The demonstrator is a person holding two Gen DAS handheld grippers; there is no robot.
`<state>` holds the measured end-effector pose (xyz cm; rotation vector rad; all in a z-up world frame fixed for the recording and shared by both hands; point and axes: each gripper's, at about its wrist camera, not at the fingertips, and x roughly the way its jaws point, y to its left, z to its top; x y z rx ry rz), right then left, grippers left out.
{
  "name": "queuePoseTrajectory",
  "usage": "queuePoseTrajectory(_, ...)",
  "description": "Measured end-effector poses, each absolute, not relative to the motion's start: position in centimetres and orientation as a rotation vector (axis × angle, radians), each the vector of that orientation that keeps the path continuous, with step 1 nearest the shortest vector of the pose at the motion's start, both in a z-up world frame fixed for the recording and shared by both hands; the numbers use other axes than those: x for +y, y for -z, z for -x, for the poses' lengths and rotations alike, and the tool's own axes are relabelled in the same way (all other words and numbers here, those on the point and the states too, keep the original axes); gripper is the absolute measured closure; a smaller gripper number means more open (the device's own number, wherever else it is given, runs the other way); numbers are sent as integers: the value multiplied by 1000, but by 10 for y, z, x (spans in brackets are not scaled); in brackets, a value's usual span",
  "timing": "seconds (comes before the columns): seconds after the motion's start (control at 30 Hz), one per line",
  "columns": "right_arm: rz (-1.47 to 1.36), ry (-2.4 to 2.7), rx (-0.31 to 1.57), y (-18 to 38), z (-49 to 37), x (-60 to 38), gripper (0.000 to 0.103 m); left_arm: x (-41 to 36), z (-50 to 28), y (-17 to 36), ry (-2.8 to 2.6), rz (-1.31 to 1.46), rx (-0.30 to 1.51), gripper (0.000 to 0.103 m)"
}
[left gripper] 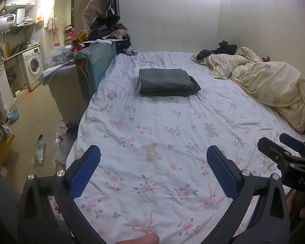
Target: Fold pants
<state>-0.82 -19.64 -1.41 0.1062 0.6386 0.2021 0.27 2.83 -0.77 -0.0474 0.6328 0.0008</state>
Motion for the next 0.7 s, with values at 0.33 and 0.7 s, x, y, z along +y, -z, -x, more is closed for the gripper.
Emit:
queuePoseTrajectory(0.33, -106, -204, 639, 14, 8, -196, 0, 26, -3, 6, -9, 51, 636, 0)
queuePoseTrajectory(0.7, -101, -210, 638, 14, 8, -197, 0, 25, -3, 4, -15, 46, 609, 0)
